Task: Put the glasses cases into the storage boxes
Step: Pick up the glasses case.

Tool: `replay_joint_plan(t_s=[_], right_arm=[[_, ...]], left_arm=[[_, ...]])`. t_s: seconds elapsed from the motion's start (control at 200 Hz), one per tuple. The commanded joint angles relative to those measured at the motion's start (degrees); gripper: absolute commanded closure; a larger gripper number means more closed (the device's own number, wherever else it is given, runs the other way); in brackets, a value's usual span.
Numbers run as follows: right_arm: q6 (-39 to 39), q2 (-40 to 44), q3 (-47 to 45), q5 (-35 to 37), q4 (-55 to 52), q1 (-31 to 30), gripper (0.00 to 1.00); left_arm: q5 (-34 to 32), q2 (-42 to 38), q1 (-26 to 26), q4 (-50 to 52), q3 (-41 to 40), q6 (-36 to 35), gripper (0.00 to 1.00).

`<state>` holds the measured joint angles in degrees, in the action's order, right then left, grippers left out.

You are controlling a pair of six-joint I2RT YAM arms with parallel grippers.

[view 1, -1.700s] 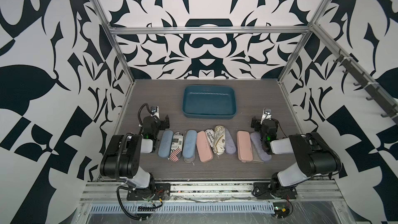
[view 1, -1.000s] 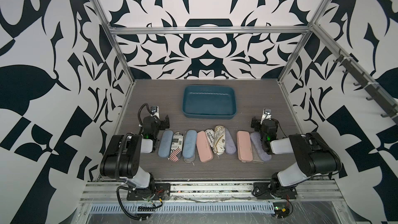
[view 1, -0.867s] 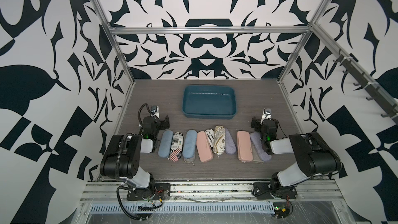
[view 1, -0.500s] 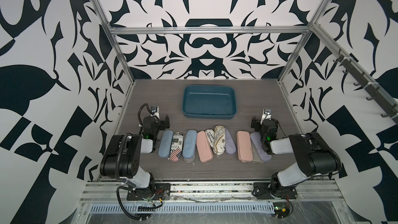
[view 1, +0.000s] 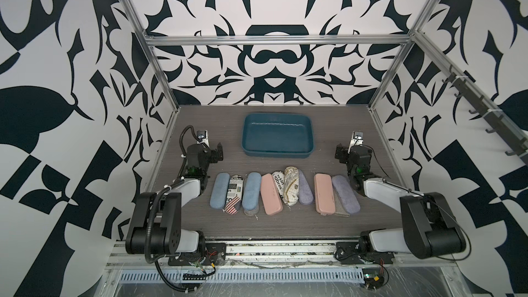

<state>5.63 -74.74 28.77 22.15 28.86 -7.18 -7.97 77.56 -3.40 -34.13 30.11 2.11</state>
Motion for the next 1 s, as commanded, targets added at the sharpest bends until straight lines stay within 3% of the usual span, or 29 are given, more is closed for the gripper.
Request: replay_joint_plan(t_s=[0.0, 0.265, 0.455, 0.57, 0.67, 0.995], right_arm=[[6.36, 5.51, 4.55, -1.19, -14.48, -0.33, 0.06], [12.49, 16.2, 14.04, -9.7, -45.92, -0.29, 0.08], [13.25, 19.53, 20.1, -20.0, -64.84, -0.29, 0.08], [13.36, 19.48, 22.46, -22.39, -74.5, -0.47, 0.08], [13.62, 19.41, 22.62, -21.14, -81.14, -0.56, 0.09], [14.88, 13.46, 23.5, -22.94, -88.67, -3.63, 0.11]], left_arm=[[-1.88, -4.03, -0.36, 7.96, 2.83, 5.49, 0.01], [5.14, -7.68, -0.3, 11.57, 7.33, 12.86, 0.01], [8.2, -8.21, -0.37, 8.65, 6.54, 15.86, 0.01], [9.35, -8.35, -0.36, 8.01, 6.32, 16.32, 0.01], [9.85, -8.14, -0.31, 7.01, 5.97, 16.9, 0.01], [11.95, -6.37, -0.33, 4.37, 5.01, 18.74, 0.01]])
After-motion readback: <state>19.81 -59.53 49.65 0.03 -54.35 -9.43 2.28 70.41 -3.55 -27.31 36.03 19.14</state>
